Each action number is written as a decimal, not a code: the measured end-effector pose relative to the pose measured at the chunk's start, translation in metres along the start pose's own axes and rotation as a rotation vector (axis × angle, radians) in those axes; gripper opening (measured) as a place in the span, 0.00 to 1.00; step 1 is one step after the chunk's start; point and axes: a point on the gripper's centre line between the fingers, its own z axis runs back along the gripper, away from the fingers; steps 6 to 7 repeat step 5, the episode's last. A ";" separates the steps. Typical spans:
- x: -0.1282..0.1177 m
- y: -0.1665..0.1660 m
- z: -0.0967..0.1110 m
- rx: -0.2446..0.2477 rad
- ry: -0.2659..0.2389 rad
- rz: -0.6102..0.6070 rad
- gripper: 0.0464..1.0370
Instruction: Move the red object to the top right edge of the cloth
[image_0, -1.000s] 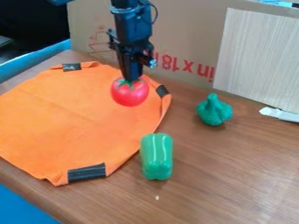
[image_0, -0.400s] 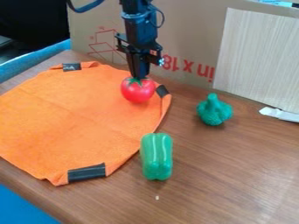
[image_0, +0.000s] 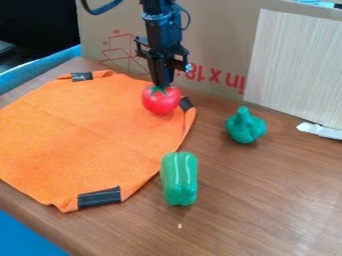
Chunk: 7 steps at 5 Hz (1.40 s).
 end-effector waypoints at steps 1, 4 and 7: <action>-0.004 -0.003 -0.008 -0.019 -0.002 0.033 0.20; -0.048 -0.002 0.124 -0.149 -0.221 0.033 0.95; -0.086 -0.013 0.168 -0.121 -0.206 -0.003 0.96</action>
